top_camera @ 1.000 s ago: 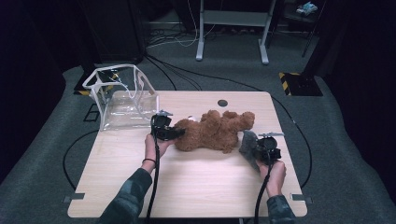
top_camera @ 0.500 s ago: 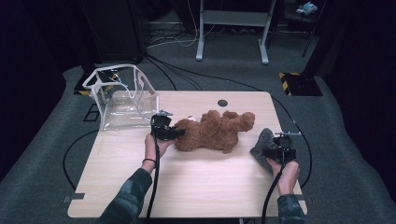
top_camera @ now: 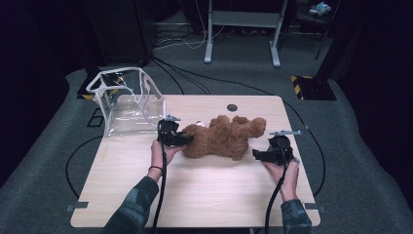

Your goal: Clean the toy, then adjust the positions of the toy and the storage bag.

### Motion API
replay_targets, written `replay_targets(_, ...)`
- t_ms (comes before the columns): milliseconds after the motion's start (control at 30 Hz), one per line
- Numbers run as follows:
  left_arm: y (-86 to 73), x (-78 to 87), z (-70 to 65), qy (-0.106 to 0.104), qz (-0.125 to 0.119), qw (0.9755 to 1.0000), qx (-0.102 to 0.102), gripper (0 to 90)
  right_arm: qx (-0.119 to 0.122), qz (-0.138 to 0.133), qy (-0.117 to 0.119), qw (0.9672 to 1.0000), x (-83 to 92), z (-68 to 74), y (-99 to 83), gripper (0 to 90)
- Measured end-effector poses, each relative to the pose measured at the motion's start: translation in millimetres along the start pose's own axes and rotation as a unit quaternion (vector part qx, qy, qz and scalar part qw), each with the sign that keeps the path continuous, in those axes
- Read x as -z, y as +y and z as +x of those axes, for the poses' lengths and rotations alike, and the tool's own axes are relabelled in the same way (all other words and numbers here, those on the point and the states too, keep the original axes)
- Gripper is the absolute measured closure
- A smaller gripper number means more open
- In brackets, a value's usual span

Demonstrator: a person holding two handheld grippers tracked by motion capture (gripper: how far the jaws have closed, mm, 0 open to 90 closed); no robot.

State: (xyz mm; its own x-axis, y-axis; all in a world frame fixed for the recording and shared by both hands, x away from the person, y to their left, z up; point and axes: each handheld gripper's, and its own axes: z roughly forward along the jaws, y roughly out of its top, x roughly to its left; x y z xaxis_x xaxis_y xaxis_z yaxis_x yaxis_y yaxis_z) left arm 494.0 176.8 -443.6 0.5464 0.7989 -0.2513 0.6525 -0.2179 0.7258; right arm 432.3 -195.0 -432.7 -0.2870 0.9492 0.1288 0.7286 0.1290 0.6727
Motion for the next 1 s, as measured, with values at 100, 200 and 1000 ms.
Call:
replay_targets(100,0.2,-0.4,-1.9,0.003,-0.002,1.0,0.002,53.7,0.004,0.001,0.005,1.0,-3.0,0.5,0.9,14.6)
replay_targets(200,1.0,0.9,-3.4,0.008,-0.001,1.0,-0.003,47.4,-0.002,0.001,0.009,1.0,-3.4,0.3,1.8,14.4)
replay_targets(1000,2.8,-5.9,-10.4,0.029,0.019,0.9988,-0.035,54.2,0.0,-0.003,0.033,0.9995,-20.3,-5.4,46.2,6.9)
